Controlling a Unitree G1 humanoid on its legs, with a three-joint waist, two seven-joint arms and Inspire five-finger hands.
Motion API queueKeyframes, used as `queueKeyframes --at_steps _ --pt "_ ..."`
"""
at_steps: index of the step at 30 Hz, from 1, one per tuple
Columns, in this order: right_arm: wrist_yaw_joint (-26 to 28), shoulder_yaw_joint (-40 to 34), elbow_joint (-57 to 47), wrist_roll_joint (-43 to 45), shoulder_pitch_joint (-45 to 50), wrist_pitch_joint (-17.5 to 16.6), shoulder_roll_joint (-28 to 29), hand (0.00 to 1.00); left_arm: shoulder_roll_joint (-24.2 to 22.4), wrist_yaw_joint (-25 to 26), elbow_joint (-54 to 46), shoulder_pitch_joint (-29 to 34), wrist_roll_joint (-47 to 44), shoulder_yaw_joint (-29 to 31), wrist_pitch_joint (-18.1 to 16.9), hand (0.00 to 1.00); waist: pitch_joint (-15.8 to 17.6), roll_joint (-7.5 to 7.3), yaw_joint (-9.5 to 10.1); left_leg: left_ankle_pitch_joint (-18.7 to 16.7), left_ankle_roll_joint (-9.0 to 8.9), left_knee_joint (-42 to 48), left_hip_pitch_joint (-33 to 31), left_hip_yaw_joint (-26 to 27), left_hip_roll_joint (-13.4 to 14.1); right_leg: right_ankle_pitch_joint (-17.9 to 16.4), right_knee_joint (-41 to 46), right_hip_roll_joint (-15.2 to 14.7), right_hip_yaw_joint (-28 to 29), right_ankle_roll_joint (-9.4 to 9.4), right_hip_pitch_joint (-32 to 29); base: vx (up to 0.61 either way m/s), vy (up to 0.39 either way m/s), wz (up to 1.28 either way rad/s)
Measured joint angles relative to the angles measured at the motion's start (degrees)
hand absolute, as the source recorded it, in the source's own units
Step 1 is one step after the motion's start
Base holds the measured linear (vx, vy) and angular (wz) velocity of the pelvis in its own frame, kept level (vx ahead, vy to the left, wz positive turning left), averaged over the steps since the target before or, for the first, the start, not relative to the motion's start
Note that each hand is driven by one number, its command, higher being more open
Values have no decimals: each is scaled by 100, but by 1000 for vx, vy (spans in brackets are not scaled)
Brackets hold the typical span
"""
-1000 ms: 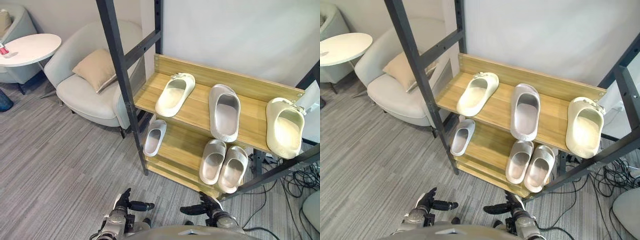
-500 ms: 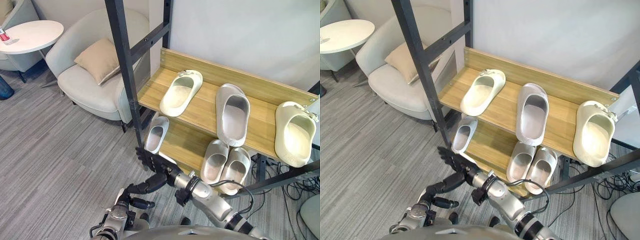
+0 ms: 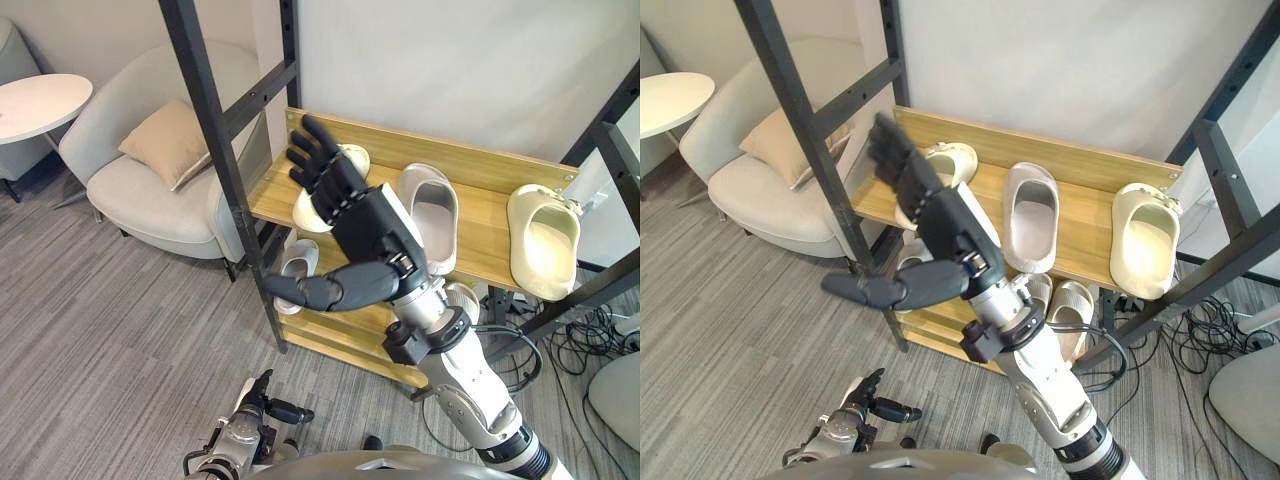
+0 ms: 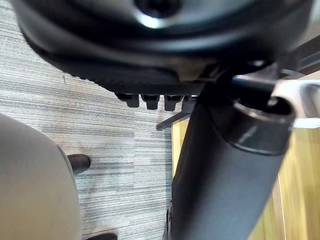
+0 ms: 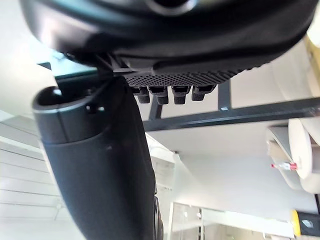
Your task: Organize the slippers on the shoe rack
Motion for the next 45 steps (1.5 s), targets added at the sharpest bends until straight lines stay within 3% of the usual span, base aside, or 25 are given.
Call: queueKeyframes --at_steps 4,7,18,28,31,45 --pt "-333 -406 -51 -334 2 -26 186 100 -14 44 -7 15 -1 -2 0 100 -12 26 -7 -10 -8 -1 30 24 17 0 -5 17 28 -1 9 5 -3 -4" --pt "-786 -955 -188 -1245 14 -27 220 100 -25 48 -19 41 -2 -1 -2 100 -27 55 -28 -12 -8 -5 41 36 22 0 -5 20 40 -1 13 0 0 0" --pt "-1629 -2869 -632 -3178 77 -30 -314 100 -51 -83 -172 272 1 62 -90 100 -124 220 -244 -16 -10 -51 58 65 60 1 -48 58 77 -1 11 5 -1 -1" --pt "-1920 -3320 -428 -4350 128 95 -678 100 -105 -148 -200 343 2 272 -89 100 -141 239 -299 -19 -9 -71 58 70 63 1 -61 62 85 -1 5 0 0 0" --pt "-1939 -3316 0 -4627 132 284 -680 100 -103 -189 -227 354 3 272 -87 100 -141 237 -300 -19 -8 -79 57 72 63 1 -65 61 87 -1 1 0 0 0" --pt "-1921 -3196 1059 -4956 157 637 -1000 100 -86 -234 -303 402 3 271 -87 100 -124 206 -301 -56 -11 -110 50 70 56 64 -287 80 65 25 102 8 0 0"
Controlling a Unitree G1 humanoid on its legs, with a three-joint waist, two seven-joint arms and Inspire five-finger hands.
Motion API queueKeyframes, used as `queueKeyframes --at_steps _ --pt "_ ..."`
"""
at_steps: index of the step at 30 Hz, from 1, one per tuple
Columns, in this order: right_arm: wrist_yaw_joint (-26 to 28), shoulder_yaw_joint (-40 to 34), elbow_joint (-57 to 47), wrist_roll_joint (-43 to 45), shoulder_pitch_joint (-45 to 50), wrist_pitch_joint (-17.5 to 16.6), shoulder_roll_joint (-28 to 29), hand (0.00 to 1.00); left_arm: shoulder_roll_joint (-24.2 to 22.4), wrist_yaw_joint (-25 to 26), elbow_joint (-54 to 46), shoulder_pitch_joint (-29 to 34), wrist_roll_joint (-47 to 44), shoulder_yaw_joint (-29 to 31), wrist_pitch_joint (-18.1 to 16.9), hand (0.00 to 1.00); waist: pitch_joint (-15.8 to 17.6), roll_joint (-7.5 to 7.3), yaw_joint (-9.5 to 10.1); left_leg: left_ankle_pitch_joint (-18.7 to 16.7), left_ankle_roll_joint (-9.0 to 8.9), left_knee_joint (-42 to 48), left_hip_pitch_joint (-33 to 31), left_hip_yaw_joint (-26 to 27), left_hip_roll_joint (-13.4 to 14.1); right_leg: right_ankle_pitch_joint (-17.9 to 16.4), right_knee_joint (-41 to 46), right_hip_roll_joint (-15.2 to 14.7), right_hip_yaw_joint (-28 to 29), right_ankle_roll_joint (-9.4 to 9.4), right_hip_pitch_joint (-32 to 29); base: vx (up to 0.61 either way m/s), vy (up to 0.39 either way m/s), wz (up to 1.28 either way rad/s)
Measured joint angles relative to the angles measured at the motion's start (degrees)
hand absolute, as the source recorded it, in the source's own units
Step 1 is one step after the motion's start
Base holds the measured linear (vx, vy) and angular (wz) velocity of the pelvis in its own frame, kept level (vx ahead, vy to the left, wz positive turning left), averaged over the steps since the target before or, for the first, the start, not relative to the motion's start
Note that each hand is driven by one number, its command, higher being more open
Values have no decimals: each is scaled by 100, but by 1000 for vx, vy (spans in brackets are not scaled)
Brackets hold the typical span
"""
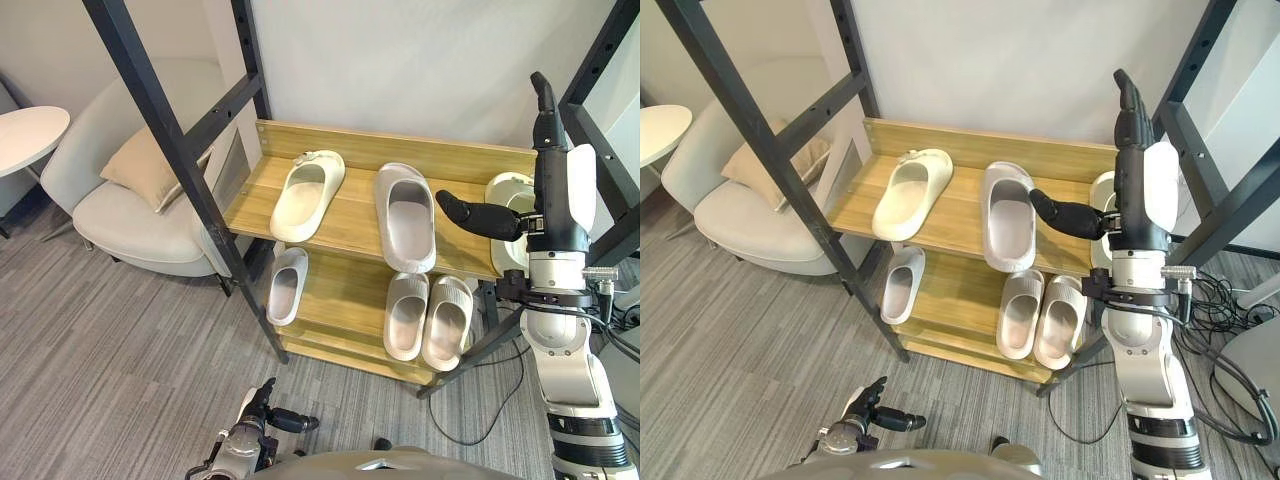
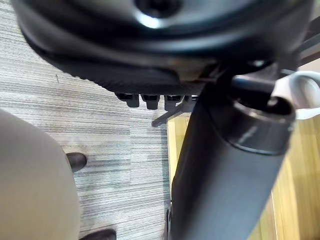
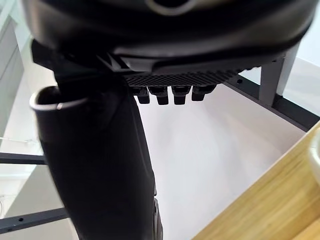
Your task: Organize the slippers on the shoe rack
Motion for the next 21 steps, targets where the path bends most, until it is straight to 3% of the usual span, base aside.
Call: queueKeyframes --at_steps 16,17,21 --pt "207 601 588 12 -57 58 -203 100 36 -67 -36 -18 1 0 0 100 42 -86 5 -39 25 2 -115 -57 -18 36 -172 3 -76 15 8 15 3 2" --pt "208 631 595 14 -78 58 -214 0 44 -71 -40 -18 1 0 0 100 48 -96 5 -39 25 2 -120 -60 -18 36 -173 3 -79 15 5 0 0 0" --pt "212 701 737 18 -239 55 -307 0 76 -81 -50 -18 1 -2 -1 100 44 -153 6 -40 25 11 -169 -79 -23 51 -203 2 -98 19 -21 -2 5 2"
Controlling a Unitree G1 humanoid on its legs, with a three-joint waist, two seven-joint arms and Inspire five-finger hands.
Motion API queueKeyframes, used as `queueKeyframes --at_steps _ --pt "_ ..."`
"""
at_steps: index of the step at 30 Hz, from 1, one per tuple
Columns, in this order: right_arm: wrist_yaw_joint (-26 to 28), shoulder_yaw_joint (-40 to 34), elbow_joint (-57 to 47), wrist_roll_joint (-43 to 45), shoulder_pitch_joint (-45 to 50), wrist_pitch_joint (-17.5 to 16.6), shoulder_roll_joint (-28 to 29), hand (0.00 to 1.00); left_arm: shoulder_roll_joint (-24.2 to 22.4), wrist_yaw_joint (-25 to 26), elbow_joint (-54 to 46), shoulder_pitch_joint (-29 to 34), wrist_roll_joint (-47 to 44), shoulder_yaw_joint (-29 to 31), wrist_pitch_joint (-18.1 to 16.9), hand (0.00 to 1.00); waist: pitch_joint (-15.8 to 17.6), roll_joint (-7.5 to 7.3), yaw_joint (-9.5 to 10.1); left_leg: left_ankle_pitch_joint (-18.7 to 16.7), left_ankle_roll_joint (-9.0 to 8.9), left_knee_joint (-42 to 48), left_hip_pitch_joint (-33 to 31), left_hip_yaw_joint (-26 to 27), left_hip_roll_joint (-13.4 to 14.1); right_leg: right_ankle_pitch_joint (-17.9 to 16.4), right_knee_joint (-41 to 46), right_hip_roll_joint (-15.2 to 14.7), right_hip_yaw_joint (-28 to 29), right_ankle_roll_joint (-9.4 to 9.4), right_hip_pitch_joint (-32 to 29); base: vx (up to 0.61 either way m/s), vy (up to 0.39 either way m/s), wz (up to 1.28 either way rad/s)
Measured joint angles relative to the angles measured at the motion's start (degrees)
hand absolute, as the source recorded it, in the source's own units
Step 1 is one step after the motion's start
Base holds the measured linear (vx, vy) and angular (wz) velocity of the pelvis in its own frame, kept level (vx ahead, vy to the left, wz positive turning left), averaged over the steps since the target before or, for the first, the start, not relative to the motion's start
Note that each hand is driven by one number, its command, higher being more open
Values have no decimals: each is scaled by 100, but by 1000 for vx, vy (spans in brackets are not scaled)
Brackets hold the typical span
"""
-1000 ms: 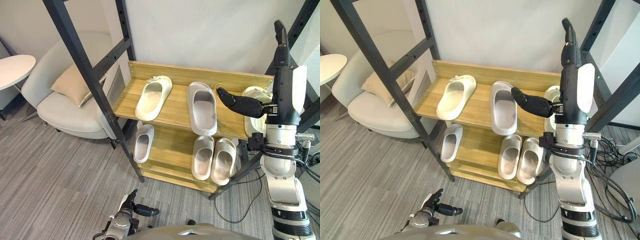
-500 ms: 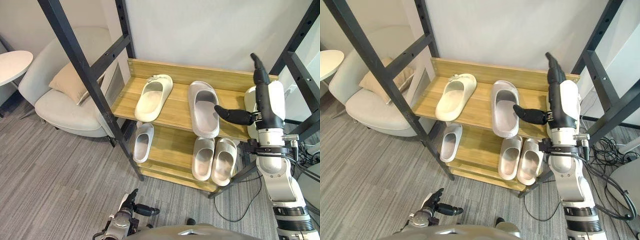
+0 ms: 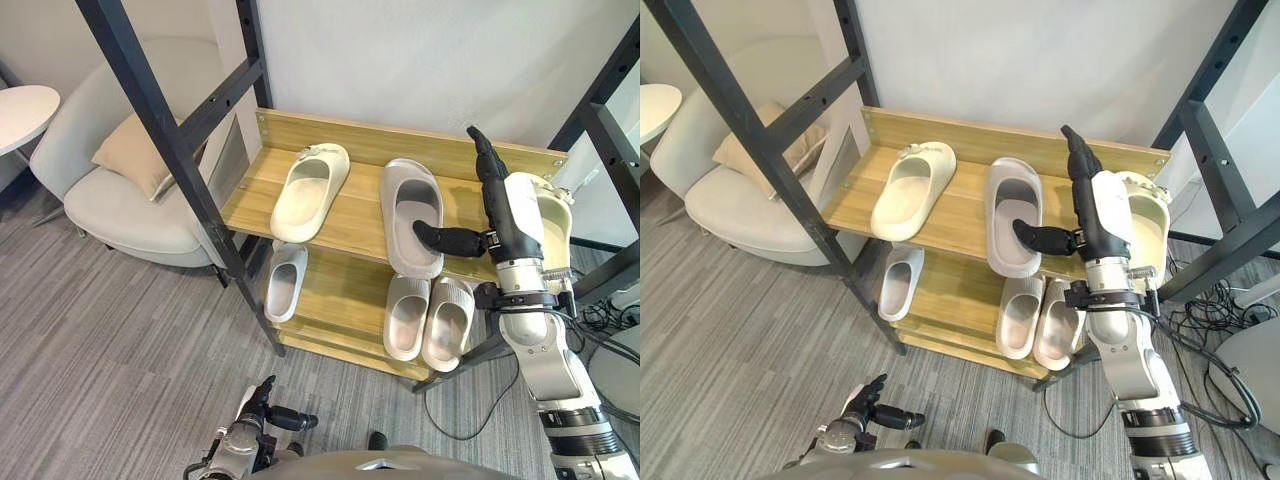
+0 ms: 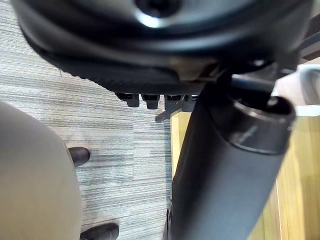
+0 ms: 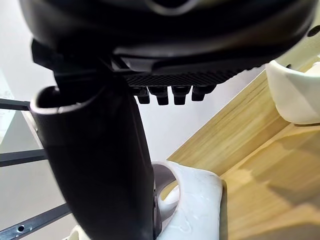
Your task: Organize the slippers on the shoe rack
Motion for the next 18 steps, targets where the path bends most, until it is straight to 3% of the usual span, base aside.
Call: queueKeyframes --at_steps 18 --pt "100 188 385 441 -464 -29 -112 0 41 -16 -25 -5 10 -9 0 100 -32 -81 13 1 1 16 -129 -64 -11 30 -43 -2 -42 0 -77 3 2 1"
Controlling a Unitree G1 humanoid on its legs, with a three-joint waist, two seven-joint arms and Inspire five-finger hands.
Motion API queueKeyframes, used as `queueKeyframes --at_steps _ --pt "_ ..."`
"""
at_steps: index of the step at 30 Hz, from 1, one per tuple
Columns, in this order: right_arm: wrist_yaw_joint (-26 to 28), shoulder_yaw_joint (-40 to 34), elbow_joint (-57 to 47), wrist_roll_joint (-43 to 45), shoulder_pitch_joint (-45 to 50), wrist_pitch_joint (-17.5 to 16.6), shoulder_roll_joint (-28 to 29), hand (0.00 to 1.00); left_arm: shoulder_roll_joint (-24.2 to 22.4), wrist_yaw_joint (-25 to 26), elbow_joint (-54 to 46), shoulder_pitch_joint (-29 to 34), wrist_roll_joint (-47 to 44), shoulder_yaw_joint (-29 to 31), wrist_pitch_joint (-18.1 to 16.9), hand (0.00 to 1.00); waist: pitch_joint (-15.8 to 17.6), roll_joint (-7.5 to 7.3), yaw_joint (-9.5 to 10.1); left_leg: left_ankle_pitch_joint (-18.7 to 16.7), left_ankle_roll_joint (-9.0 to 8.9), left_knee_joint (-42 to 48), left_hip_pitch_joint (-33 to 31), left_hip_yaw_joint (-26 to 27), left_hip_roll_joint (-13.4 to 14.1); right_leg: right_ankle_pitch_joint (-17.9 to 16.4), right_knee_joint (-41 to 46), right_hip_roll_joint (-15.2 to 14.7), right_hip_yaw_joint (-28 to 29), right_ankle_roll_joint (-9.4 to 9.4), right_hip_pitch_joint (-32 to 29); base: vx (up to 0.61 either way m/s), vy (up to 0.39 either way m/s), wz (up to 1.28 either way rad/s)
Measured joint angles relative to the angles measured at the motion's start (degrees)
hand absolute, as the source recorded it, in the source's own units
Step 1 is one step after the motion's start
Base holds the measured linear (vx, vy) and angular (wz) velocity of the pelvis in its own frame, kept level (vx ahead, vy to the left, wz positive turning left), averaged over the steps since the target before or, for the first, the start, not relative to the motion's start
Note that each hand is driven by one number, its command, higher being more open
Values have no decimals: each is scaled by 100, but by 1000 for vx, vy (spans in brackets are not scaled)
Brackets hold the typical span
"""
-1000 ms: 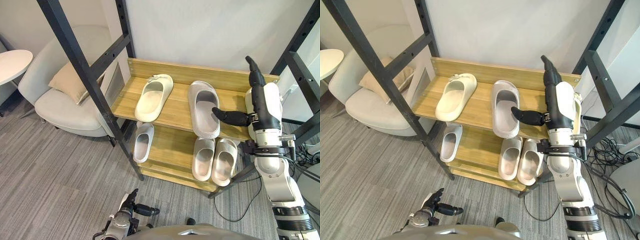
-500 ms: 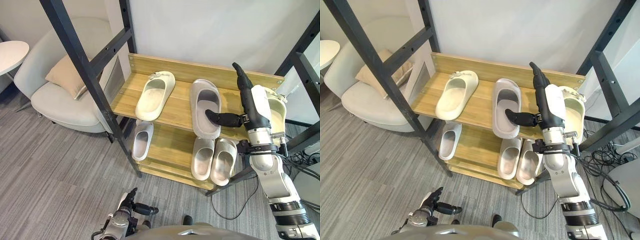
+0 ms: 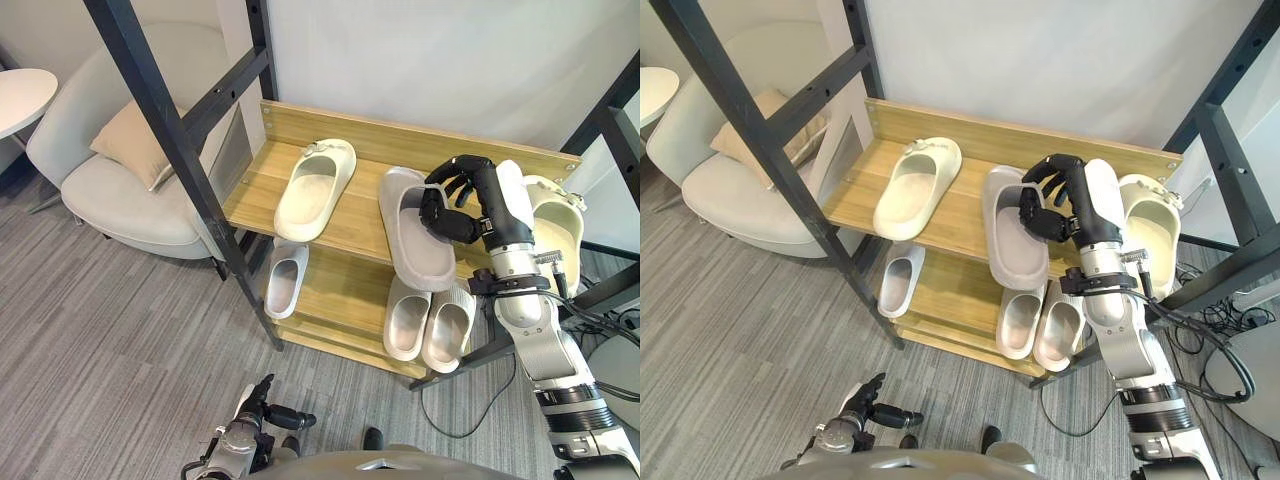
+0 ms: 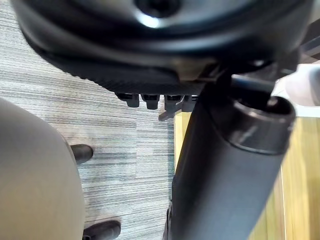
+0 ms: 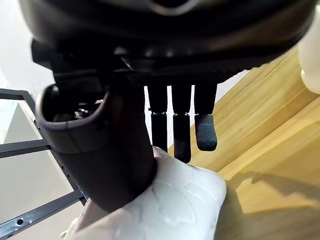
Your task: Organize the slippers on the shoe rack
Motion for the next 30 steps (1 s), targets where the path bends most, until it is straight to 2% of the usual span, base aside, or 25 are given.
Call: queueKeyframes --at_steps 8,14,16,21,23,25,30 --pt "130 -2 -154 -1 6 10 -2 0 -1 2 -5 0 50 5 3 100 -4 -7 -1 0 0 39 36 55 8 31 15 -1 61 1 23 -8 8 -3" --pt "110 -192 -1397 1 33 -26 89 0 -10 5 -3 7 54 9 6 100 -1 -2 -2 -8 12 41 169 89 18 26 62 -1 100 -5 117 -5 5 -2" --pt "72 -298 -2011 19 33 -213 179 0 -11 8 -3 7 56 9 6 100 0 1 -2 -11 14 44 207 111 19 18 89 -5 125 -10 134 -22 16 -5" --pt "45 -304 -2730 525 38 -662 467 0 -15 12 -2 7 59 5 6 100 2 13 -3 -14 14 43 288 122 18 -9 127 -12 138 -17 182 -4 3 -1" --pt "59 -254 -2854 731 63 -738 545 0 -16 12 1 7 61 3 6 100 2 20 -3 -14 14 42 290 123 18 -13 134 -14 139 -17 180 0 0 0" --pt "229 67 -2934 1175 208 -873 638 0 -25 12 27 -1 79 -2 6 100 3 45 -5 -14 13 41 294 126 19 -19 147 -14 143 -19 179 0 0 0" --pt "790 975 -2731 1840 516 -874 775 0 -46 13 63 -21 98 -37 5 100 3 101 10 -12 12 39 298 117 22 -58 196 -13 132 -26 170 3 -1 1"
